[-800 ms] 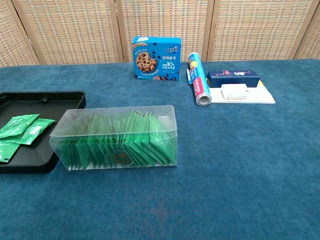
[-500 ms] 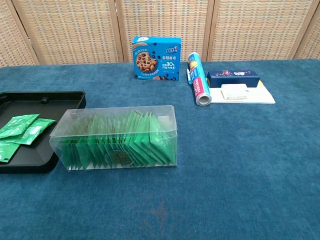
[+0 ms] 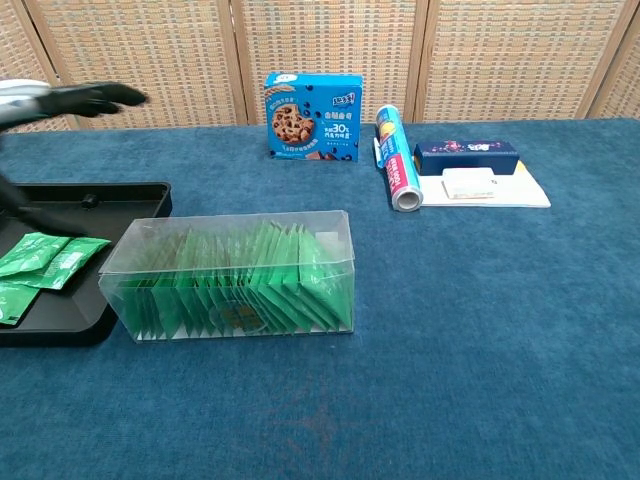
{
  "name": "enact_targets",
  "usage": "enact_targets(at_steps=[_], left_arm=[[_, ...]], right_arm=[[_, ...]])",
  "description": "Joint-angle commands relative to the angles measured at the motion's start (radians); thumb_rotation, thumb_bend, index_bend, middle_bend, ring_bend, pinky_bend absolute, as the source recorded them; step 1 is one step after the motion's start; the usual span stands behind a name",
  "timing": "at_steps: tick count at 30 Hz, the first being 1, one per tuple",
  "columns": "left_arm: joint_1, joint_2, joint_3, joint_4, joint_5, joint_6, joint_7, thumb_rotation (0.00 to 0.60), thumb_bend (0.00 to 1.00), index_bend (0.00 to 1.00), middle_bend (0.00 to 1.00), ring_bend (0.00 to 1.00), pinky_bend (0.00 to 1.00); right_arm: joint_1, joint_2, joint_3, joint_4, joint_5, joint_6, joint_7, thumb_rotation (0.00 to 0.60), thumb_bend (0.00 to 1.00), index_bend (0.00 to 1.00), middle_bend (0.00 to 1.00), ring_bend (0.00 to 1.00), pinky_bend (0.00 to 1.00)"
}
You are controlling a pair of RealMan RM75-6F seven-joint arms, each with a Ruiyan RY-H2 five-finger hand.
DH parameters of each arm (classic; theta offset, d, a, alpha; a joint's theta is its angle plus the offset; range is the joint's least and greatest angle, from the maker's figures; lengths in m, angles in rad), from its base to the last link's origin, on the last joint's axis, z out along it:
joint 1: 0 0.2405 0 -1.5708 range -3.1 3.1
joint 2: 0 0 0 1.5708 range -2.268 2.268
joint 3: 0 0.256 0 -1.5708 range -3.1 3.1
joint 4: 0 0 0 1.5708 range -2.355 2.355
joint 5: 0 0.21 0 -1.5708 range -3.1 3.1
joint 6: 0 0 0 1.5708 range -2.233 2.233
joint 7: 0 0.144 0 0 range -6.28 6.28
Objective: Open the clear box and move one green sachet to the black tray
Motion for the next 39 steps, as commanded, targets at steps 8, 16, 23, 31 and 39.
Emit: enact_targets(at_steps=[8,16,23,31,39], left_arm=[[-0.118,-0.143,-0.052,0.059,0.011,-0.119,0.065,0.600,0.06,0.00,0.00,0.00,0.00],[-0.161,-0.222,-0.063,0.110,-0.037,-0.181,0.111,0.600,0.06,0.00,0.00,0.00,0.00],[-0.176,-0.253,-0.067,0.141,-0.064,-0.199,0.130,0.600,0.06,0.00,0.00,0.00,0.00],[-0.179,-0.264,-0.058,0.148,-0.085,-0.208,0.137,0.600,0.11,0.00,0.00,0.00,0.00],[-0.183,-0.248,-0.053,0.142,-0.111,-0.227,0.130,0.600,0.31,0.00,0.00,0.00,0.00]], right_arm=[[0.007,-0.008,0.006,0.027,0.038,-0.042,0.011,0.600,0.00,0.00,0.00,0.00,0.00],[0.010,-0.009,0.010,0.042,0.053,-0.058,0.024,0.600,0.00,0.00,0.00,0.00,0.00],[0.011,-0.009,0.012,0.053,0.062,-0.069,0.036,0.600,0.00,0.00,0.00,0.00,0.00],[0.014,-0.010,0.011,0.056,0.062,-0.081,0.043,0.600,0.00,0.00,0.00,0.00,0.00],[0.015,-0.008,0.011,0.054,0.063,-0.087,0.045,0.600,0.00,0.00,0.00,0.00,0.00]])
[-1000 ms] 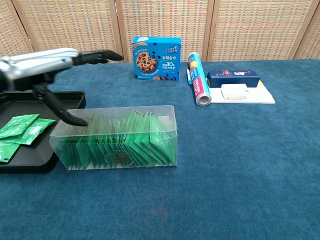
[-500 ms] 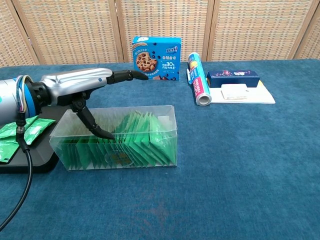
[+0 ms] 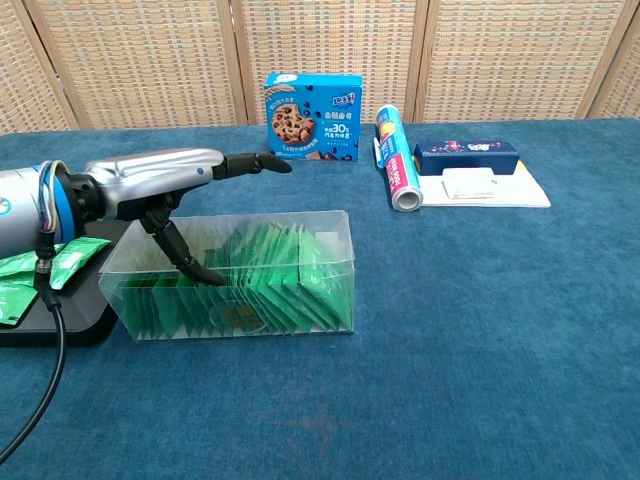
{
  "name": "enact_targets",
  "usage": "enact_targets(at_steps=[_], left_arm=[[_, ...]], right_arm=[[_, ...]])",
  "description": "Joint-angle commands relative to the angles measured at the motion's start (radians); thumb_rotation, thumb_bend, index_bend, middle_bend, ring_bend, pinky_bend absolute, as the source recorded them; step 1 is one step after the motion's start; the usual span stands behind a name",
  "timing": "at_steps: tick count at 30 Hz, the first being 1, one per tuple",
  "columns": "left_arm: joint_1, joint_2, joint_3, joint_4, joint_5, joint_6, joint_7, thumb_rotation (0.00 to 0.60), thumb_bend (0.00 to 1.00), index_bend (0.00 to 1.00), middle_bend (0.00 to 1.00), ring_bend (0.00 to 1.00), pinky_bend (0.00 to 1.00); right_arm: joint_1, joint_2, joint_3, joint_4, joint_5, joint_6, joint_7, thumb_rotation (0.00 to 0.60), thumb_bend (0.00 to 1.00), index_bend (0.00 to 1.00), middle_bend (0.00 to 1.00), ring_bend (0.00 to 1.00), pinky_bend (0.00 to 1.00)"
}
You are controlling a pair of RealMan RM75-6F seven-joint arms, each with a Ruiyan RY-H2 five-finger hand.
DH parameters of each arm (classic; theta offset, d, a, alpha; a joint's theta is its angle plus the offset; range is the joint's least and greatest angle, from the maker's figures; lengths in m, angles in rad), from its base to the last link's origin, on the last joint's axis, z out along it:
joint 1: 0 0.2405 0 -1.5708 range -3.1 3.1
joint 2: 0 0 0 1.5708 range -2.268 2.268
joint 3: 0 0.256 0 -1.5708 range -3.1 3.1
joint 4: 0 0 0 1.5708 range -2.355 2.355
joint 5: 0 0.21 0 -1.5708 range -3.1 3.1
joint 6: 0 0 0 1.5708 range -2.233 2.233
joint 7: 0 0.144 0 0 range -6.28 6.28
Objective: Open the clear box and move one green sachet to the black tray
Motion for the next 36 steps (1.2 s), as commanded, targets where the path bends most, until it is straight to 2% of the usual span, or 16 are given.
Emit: enact_targets(at_steps=[1,3,8,13,18,24,29,36], left_arm=[[-0.001,0.006,0.001,-0.006,-0.008,-0.005,-0.006,0.600,0.36,0.00,0.00,0.00,0.00],[0.000,0.011,0.001,-0.010,-0.011,-0.005,-0.019,0.600,0.42,0.00,0.00,0.00,0.00],[0.002,0.032,0.000,-0.023,-0.007,0.005,-0.043,0.600,0.47,0.01,0.00,0.00,0.00],[0.000,0.054,-0.010,-0.033,-0.023,-0.002,-0.062,0.600,0.47,0.09,0.00,0.00,0.00],[-0.012,0.093,-0.042,-0.058,-0.093,-0.035,-0.073,0.600,0.48,0.13,0.00,0.00,0.00],[-0.048,0.180,-0.105,-0.104,-0.259,-0.134,-0.101,0.600,0.52,0.20,0.00,0.00,0.00],[-0.086,0.219,-0.119,-0.091,-0.371,-0.217,-0.097,0.600,0.53,0.20,0.00,0.00,0.00],[-0.110,0.245,-0.123,-0.059,-0.427,-0.332,-0.165,0.600,0.54,0.21,0.00,0.00,0.00]], right_arm=[[0.000,0.000,-0.001,0.000,-0.001,-0.001,0.002,0.600,0.00,0.00,0.00,0.00,0.00],[0.000,0.002,0.000,-0.001,-0.002,0.000,0.005,0.600,0.00,0.00,0.00,0.00,0.00],[0.000,0.002,-0.001,-0.002,-0.003,-0.002,0.005,0.600,0.00,0.00,0.00,0.00,0.00],[0.002,0.002,-0.002,-0.004,-0.006,-0.005,0.006,0.600,0.00,0.00,0.00,0.00,0.00],[0.002,0.003,-0.002,-0.006,-0.006,-0.004,0.006,0.600,0.00,0.00,0.00,0.00,0.00],[0.003,0.002,-0.003,-0.007,-0.008,-0.007,0.002,0.600,0.00,0.00,0.00,0.00,0.00],[0.004,0.003,-0.004,-0.009,-0.008,-0.009,0.001,0.600,0.00,0.00,0.00,0.00,0.00],[0.006,0.001,-0.005,-0.009,-0.006,-0.013,-0.005,0.600,0.00,0.00,0.00,0.00,0.00]])
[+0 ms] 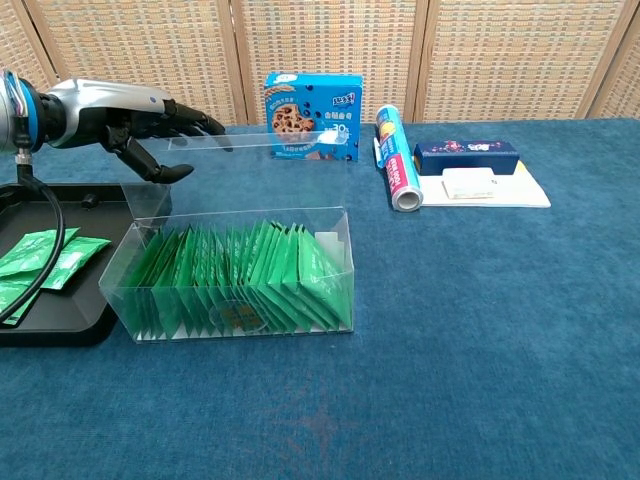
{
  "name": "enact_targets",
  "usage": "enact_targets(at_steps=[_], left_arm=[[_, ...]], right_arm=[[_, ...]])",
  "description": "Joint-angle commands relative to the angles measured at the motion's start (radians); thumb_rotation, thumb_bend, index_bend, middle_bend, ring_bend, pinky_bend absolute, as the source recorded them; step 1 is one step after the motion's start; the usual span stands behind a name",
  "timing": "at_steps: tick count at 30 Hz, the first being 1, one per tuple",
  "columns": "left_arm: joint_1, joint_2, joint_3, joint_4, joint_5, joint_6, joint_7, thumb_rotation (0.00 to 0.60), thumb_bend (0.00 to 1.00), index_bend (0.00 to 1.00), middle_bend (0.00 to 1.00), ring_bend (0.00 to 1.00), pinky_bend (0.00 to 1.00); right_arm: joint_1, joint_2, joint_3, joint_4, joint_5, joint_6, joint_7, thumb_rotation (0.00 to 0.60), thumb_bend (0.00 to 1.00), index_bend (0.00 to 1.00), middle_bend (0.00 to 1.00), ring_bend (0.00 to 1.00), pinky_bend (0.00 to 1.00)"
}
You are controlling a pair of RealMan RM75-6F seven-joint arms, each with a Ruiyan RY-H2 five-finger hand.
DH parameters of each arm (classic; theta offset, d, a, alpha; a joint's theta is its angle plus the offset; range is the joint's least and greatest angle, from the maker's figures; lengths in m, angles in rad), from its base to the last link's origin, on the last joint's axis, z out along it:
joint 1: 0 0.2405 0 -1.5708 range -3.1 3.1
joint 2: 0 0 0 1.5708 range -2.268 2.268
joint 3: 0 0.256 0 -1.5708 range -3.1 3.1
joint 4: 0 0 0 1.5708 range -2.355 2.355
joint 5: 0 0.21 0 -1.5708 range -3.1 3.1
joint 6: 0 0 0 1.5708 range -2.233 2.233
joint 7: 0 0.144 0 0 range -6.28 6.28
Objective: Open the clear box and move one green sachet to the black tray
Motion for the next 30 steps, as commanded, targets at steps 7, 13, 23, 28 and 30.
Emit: enact_targets(at_steps=[7,13,23,28,30], left_arm=[[-0.022,0.043,0.010,0.039,-0.012,-0.134,-0.085,0.600,0.55,0.23,0.00,0.00,0.00],[-0.014,0.037,0.007,0.064,0.012,-0.177,-0.143,0.600,0.56,0.29,0.00,0.00,0.00],[0.003,0.035,-0.023,0.080,0.088,-0.224,-0.237,0.600,0.57,0.33,0.00,0.00,0.00],[0.015,0.038,-0.037,0.077,0.127,-0.233,-0.281,0.600,0.57,0.33,0.00,0.00,0.00],[0.018,0.040,-0.040,0.075,0.138,-0.232,-0.290,0.600,0.57,0.33,0.00,0.00,0.00]], right_arm=[[0.003,-0.002,-0.001,-0.001,0.001,-0.005,-0.007,0.600,0.00,0.00,0.00,0.00,0.00],[0.003,-0.004,-0.001,0.000,0.002,-0.006,-0.009,0.600,0.00,0.00,0.00,0.00,0.00],[0.006,-0.006,-0.003,0.000,0.003,-0.012,-0.016,0.600,0.00,0.00,0.00,0.00,0.00],[0.005,-0.005,-0.002,0.000,0.004,-0.011,-0.015,0.600,0.00,0.00,0.00,0.00,0.00],[0.005,-0.005,-0.003,-0.001,0.004,-0.011,-0.013,0.600,0.00,0.00,0.00,0.00,0.00]])
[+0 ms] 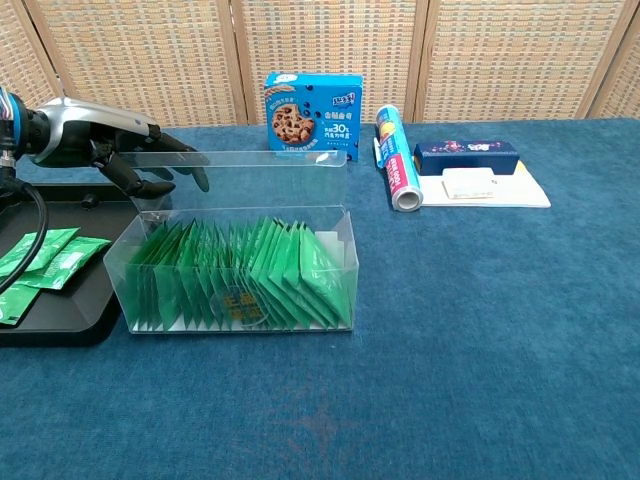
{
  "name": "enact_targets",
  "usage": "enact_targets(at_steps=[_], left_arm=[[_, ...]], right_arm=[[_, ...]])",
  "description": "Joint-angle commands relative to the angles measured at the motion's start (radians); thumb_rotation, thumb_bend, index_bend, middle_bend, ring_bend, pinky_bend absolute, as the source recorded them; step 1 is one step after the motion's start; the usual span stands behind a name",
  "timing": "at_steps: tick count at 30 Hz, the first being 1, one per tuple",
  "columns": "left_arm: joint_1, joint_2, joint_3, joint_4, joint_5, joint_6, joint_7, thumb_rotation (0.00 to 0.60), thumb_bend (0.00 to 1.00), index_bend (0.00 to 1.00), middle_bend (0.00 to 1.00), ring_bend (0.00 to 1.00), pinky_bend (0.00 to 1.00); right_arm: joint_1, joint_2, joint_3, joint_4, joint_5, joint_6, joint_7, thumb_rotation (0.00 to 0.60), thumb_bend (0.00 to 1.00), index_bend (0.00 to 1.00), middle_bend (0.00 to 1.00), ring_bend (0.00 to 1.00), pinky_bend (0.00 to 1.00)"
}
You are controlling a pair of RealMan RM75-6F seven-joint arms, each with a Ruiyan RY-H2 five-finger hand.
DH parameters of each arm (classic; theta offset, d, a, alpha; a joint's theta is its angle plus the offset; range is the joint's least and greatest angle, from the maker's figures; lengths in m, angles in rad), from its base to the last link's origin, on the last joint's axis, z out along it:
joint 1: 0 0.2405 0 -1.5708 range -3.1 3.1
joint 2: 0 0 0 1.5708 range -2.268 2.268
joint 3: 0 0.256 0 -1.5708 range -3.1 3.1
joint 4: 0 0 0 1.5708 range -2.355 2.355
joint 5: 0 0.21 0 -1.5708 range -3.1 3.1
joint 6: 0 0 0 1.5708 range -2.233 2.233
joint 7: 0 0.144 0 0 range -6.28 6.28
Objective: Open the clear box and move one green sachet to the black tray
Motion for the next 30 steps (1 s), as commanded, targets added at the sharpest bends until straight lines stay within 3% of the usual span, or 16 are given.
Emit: enact_targets(at_steps=[1,15,30], left_arm=[[0.007,0.006,-0.008,-0.005,0.015,-0.002,-0.018,0.600,0.57,0.33,0.00,0.00,0.00],[0.018,0.056,-0.039,-0.025,0.085,-0.058,-0.137,0.600,0.59,0.38,0.00,0.00,0.00],[-0.012,0.066,-0.032,0.006,0.102,-0.137,-0.160,0.600,0.63,0.41,0.00,0.00,0.00]], right_arm=[[0.000,0.001,0.000,0.000,0.000,0.000,0.001,0.600,0.00,0.00,0.00,0.00,0.00],[0.000,0.002,-0.001,-0.003,-0.004,0.002,0.000,0.600,0.00,0.00,0.00,0.00,0.00],[0.001,0.002,-0.002,-0.006,-0.005,0.001,-0.003,0.600,0.00,0.00,0.00,0.00,0.00]])
